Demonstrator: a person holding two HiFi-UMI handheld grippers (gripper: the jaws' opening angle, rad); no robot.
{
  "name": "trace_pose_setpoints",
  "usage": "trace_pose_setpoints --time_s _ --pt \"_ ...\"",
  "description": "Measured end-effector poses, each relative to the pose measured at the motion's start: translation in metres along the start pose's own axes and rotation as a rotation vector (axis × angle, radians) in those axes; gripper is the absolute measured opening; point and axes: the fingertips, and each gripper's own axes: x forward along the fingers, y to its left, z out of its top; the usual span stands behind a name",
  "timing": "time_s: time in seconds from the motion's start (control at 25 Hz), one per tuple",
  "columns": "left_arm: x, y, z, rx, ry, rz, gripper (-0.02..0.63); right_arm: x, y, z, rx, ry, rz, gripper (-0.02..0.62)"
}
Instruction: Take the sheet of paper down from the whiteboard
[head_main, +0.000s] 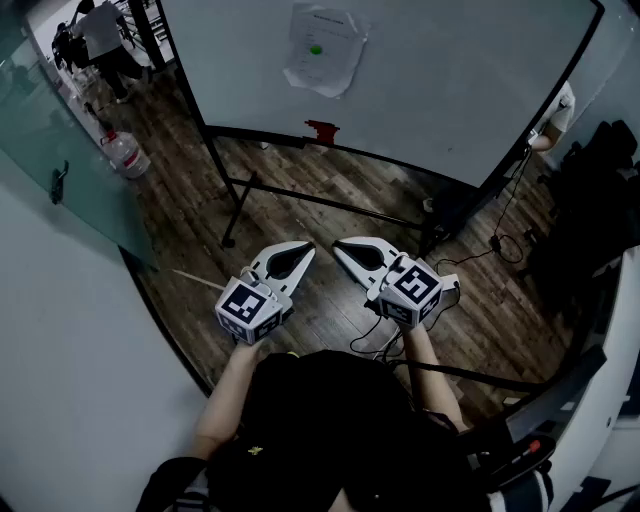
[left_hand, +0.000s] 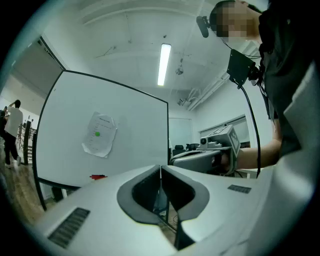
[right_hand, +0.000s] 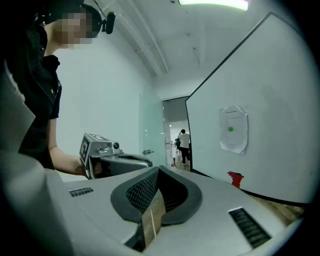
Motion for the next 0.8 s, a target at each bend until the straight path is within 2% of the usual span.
trace_pose_setpoints --time_s 0.32,0.8 --pt "0.001 -0.001 0.001 -0.005 0.000 -0.001 0.032 -0.003 0.002 0.005 -0.017 -0.011 -0.026 -0.002" --pt "0.011 -0.005 0.000 -0.007 -0.004 0.011 0.032 -0.010 -0.002 0.008 -0.014 -0.027 -0.016 -0.002"
